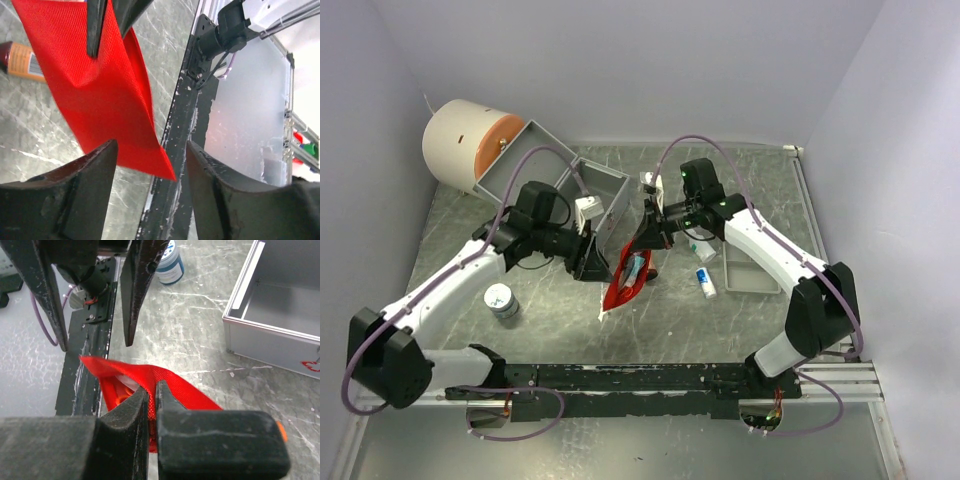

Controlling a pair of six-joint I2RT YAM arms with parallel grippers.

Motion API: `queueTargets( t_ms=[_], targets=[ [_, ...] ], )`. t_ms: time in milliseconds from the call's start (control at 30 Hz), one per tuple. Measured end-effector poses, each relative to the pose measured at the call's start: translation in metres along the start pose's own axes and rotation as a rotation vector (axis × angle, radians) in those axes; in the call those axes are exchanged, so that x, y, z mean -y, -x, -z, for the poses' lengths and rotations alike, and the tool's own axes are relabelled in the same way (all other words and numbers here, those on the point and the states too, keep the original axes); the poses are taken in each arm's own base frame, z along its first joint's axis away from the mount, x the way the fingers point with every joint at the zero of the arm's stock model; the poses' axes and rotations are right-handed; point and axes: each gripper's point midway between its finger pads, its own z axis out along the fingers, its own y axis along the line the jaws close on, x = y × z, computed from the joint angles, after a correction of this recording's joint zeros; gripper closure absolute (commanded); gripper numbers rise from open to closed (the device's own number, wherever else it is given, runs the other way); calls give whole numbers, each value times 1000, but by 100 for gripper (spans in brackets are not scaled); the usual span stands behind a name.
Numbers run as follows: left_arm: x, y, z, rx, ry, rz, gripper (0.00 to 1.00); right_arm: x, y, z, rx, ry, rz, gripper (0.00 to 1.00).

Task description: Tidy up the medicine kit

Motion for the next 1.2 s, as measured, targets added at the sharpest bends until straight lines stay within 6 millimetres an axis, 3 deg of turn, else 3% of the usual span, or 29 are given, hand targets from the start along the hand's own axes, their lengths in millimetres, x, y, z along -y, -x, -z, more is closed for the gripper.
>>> queueTargets(
  t_ms=[100, 400, 633, 800, 933, 1200],
  targets=[
    [4, -1, 5, 57, 34, 6, 20, 0, 8, 3, 16, -29, -18, 100],
    [3, 24, 39, 430, 254, -35, 21, 0, 38, 24, 87, -157, -118, 100],
    [3, 40, 57, 643, 300, -86, 20, 7, 52, 36, 122, -282, -268, 100],
    [7, 51, 58, 740, 257, -138, 20, 10, 75, 54, 172, -366, -343, 100],
    [5, 47, 55, 783, 236, -167, 17, 10, 91, 74, 223, -426, -389, 100],
    [20, 70, 57, 859, 161, -277, 17, -9, 117, 95, 300, -425, -419, 100]
  ],
)
